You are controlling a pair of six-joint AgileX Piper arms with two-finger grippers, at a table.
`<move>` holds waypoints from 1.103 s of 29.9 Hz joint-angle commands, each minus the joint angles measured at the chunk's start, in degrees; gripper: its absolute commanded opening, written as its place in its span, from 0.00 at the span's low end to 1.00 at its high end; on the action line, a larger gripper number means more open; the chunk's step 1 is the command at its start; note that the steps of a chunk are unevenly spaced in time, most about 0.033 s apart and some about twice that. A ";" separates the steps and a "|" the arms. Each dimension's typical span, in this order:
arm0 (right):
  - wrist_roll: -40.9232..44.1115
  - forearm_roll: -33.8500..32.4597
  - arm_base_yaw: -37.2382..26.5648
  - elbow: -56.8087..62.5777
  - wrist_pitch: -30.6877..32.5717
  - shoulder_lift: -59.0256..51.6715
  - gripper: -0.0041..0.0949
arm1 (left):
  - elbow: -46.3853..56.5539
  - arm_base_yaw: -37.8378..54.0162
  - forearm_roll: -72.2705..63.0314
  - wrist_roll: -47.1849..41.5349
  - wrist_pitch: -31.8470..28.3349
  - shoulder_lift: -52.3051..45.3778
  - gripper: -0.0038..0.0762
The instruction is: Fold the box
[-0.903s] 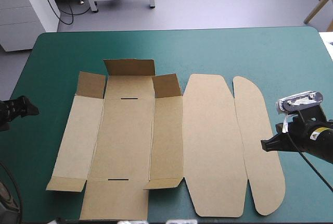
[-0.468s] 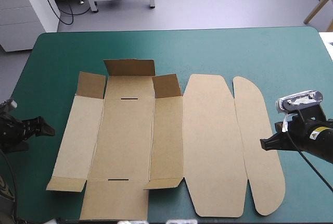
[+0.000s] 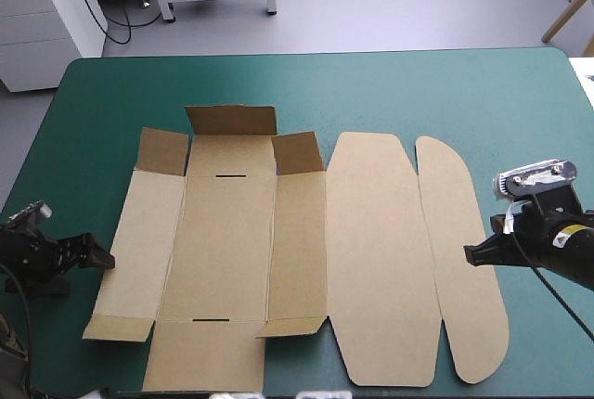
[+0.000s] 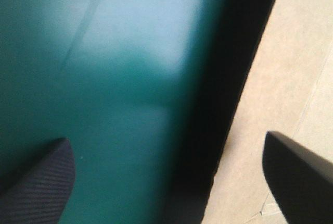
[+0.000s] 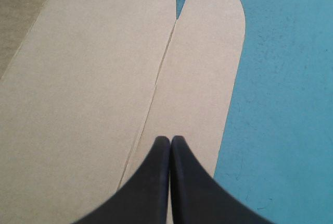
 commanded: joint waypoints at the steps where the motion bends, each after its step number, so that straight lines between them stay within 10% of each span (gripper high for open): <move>1: -0.43 0.94 -0.40 -1.36 -3.91 -0.40 0.02 | 0.28 -0.09 -4.70 1.56 4.22 -1.81 0.96; 33: -0.58 1.33 -0.19 -1.36 -5.29 -0.40 0.02 | 7.24 -16.24 -6.49 1.63 5.74 -1.92 0.88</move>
